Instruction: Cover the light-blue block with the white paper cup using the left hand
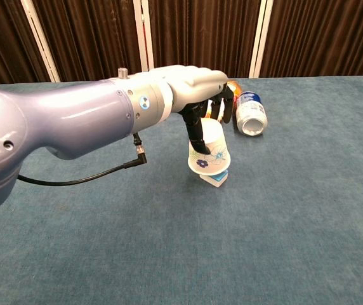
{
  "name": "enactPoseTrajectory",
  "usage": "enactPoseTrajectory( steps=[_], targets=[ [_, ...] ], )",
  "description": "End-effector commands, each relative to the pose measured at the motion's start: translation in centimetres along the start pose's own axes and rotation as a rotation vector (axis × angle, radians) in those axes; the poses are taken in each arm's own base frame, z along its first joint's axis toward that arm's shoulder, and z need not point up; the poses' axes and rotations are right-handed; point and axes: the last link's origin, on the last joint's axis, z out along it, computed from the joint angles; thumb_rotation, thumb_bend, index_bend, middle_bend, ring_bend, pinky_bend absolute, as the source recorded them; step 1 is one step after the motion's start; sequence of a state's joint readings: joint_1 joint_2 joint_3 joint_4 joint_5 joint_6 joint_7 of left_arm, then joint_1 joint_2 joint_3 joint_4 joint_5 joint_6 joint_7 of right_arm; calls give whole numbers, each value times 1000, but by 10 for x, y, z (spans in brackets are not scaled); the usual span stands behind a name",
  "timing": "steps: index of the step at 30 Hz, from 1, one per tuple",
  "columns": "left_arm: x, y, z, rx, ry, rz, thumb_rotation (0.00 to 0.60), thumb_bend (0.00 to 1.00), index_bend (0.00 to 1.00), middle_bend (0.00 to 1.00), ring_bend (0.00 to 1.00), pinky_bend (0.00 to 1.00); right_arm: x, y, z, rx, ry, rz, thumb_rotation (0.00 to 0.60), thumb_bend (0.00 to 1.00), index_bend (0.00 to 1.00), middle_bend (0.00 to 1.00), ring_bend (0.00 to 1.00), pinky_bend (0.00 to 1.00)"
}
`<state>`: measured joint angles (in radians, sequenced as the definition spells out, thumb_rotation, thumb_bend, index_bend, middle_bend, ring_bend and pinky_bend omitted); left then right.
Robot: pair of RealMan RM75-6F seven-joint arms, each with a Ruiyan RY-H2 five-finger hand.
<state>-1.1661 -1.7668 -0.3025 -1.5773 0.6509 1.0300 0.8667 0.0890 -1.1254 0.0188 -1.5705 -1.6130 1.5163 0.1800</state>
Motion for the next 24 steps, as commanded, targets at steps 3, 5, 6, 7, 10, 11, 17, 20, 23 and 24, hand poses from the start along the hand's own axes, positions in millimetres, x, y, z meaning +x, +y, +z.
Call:
enactPoseTrajectory(
  steps=[3, 5, 6, 7, 10, 11, 17, 20, 23, 24],
  targets=[
    [-4, 3, 3, -2, -8, 3, 600, 169, 352, 411, 326, 424, 0, -1, 0, 5, 2, 1, 600, 90, 0, 0, 0, 115],
    [-6, 5, 4, -6, -9, 5, 600, 169, 352, 408, 326, 424, 0, -1, 0, 7, 3, 2, 600, 91, 0, 0, 0, 115],
    [-7, 7, 5, -8, -9, 4, 600, 169, 352, 406, 326, 424, 0, -1, 0, 7, 3, 4, 600, 90, 0, 0, 0, 115],
    [-9, 9, 6, -13, -17, 0, 600, 169, 352, 403, 326, 424, 1, -1, 0, 9, 4, 6, 600, 90, 0, 0, 0, 115],
    [-13, 12, 8, -16, -27, 4, 600, 169, 349, 395, 320, 419, 1, -1, 1, 10, 7, 11, 600, 90, 0, 0, 0, 115],
    [-15, 13, 9, -17, -34, 14, 600, 169, 346, 388, 315, 414, 1, -1, 1, 10, 7, 14, 600, 90, 0, 0, 0, 115],
    [-21, 16, 8, -18, -53, 39, 600, 144, 227, 178, 146, 245, 2, -1, 1, 11, 8, 16, 600, 90, 0, 0, 0, 115],
    [-19, 16, 6, -25, -36, 48, 600, 130, 139, 95, 90, 187, 2, -1, 1, 12, 9, 15, 600, 90, 0, 0, 0, 115],
    [-15, 15, 3, -26, -17, 32, 600, 130, 120, 73, 84, 186, 1, -1, 1, 13, 9, 13, 600, 90, 0, 0, 0, 115],
    [-12, 13, 1, -25, -8, 23, 600, 130, 119, 72, 84, 186, 1, -1, 1, 12, 8, 13, 600, 91, 0, 0, 0, 115]
  ],
)
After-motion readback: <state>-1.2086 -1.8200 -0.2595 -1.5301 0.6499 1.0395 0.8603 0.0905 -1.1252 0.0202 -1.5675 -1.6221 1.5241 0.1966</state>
